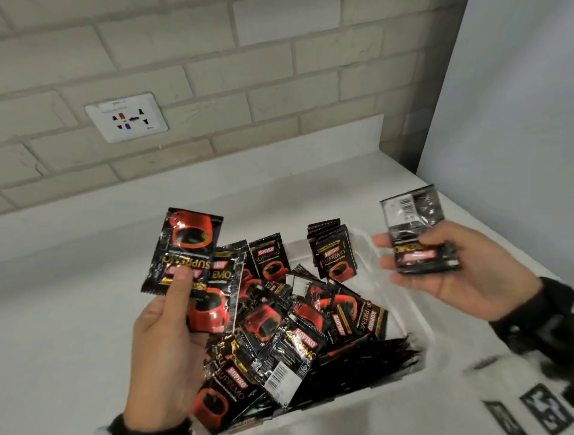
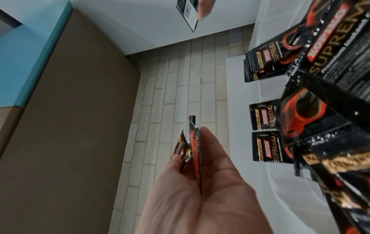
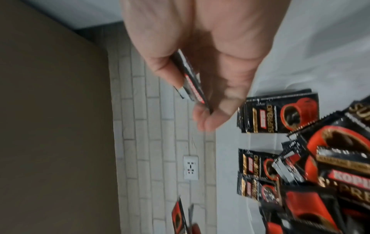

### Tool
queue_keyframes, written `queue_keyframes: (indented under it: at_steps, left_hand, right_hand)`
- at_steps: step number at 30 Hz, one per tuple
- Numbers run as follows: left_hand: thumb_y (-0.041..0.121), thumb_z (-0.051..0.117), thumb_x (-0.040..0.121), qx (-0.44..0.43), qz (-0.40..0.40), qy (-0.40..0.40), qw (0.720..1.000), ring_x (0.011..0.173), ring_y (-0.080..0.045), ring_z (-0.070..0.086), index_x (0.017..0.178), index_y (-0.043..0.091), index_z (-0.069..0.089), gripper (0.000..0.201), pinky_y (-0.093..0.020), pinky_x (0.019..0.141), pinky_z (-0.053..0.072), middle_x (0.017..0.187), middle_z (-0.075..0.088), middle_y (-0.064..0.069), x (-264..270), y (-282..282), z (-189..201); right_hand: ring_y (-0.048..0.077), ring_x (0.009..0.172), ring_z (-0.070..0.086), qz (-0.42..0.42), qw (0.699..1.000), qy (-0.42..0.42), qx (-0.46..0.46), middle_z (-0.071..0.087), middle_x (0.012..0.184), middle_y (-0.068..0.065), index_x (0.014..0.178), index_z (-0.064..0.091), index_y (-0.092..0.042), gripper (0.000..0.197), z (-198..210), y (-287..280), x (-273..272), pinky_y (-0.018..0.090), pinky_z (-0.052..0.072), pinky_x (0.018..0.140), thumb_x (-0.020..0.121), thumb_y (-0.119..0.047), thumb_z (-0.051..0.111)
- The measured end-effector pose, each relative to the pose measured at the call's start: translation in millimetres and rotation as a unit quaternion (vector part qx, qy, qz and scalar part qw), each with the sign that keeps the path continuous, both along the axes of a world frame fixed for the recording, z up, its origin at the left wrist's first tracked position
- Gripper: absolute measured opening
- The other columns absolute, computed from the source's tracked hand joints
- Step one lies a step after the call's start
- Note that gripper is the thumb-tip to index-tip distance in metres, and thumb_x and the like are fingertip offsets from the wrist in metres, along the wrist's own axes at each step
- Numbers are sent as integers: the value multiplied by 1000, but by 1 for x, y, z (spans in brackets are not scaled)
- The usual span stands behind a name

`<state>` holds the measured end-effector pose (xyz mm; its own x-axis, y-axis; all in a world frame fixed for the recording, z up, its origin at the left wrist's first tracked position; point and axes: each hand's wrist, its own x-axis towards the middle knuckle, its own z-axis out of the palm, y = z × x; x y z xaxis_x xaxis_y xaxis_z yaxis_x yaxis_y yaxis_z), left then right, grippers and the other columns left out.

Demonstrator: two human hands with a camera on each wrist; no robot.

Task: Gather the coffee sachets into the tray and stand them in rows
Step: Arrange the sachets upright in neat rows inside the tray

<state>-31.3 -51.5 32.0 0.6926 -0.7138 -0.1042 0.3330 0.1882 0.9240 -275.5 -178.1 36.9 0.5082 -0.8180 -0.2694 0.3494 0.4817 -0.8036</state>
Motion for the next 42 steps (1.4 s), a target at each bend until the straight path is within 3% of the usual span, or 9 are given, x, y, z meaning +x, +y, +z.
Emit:
queue_keyframes:
  at_steps: [3, 8, 12, 14, 19, 23, 30, 36, 42]
  left_hand:
    - [26, 51, 88, -1, 18, 0, 1000, 42, -1, 57, 73, 10, 54, 22, -12, 40, 45, 49, 63, 4, 1, 2, -1]
    - [24, 50, 89, -4, 18, -5, 1000, 39, -1, 55, 71, 10, 52, 23, -11, 37, 42, 47, 62, 4, -1, 3, 1]
    - [25, 50, 88, -2, 20, -13, 1000, 39, -1, 55, 71, 10, 53, 23, -11, 37, 42, 48, 63, 4, -1, 3, 5]
    - [24, 50, 89, 1, 26, -18, 1000, 38, -1, 55, 71, 11, 53, 23, -11, 37, 42, 47, 62, 4, -2, 3, 6]
    - [27, 49, 88, 11, 20, -24, 999, 36, -1, 52, 58, 12, 62, 35, -10, 35, 40, 45, 60, 4, -6, 4, 6]
    - [26, 50, 89, 16, 16, -21, 1000, 37, -1, 53, 50, 12, 65, 44, -10, 36, 41, 46, 61, 4, -9, 4, 6]
    - [30, 53, 78, 20, 9, -10, 1000, 40, -1, 55, 44, 19, 68, 39, -10, 39, 42, 50, 64, 4, -6, 6, 6]
    - [30, 52, 81, 36, 0, -13, 999, 37, -1, 52, 50, 15, 67, 38, -9, 37, 40, 47, 61, 5, -7, 6, 6]
    - [31, 53, 78, 41, -1, -10, 999, 37, -2, 52, 57, 14, 63, 29, -10, 36, 40, 47, 60, 5, -5, 7, 4]
  right_hand:
    - [15, 49, 51, -56, 998, 3, -2, 61, 70, 9, 69, 68, -8, 60, -1, -10, -14, 25, 49, 46, 12, -17, 85]
    - [11, 51, 43, -40, 998, 52, -21, 52, 63, 3, 69, 57, -16, 65, 0, -17, -21, 20, 43, 44, 17, -34, 92]
    - [9, 55, 52, -11, 992, 110, -62, 54, 68, 2, 68, 55, -14, 16, -1, -21, -14, 17, 47, 49, 67, -13, 71]
    - [8, 55, 59, 6, 977, 184, -105, 58, 74, 5, 77, 53, -10, 22, -2, -24, -11, 17, 51, 51, 84, 11, 48]
    - [6, 49, 57, 112, 856, 398, -310, 58, 96, 5, 93, 57, -20, 28, 2, -27, -1, 19, 50, 50, 83, 7, 59]
    - [6, 58, 57, 116, 778, 467, -404, 64, 88, -2, 99, 47, -39, 46, 4, -34, 9, 22, 46, 55, 78, -4, 68]
    - [11, 80, 61, 57, 751, 466, -465, 68, 88, -4, 86, 66, -23, 11, 8, -51, 26, 24, 47, 78, 81, -14, 67]
    - [8, 86, 53, 151, 639, 537, -529, 67, 100, -1, 107, 67, -17, 21, 0, -60, 44, 20, 40, 80, 87, -16, 61]
    - [12, 89, 52, 225, 612, 580, -488, 57, 92, -4, 103, 62, -13, 17, -13, -66, 66, 21, 37, 75, 85, -14, 63]
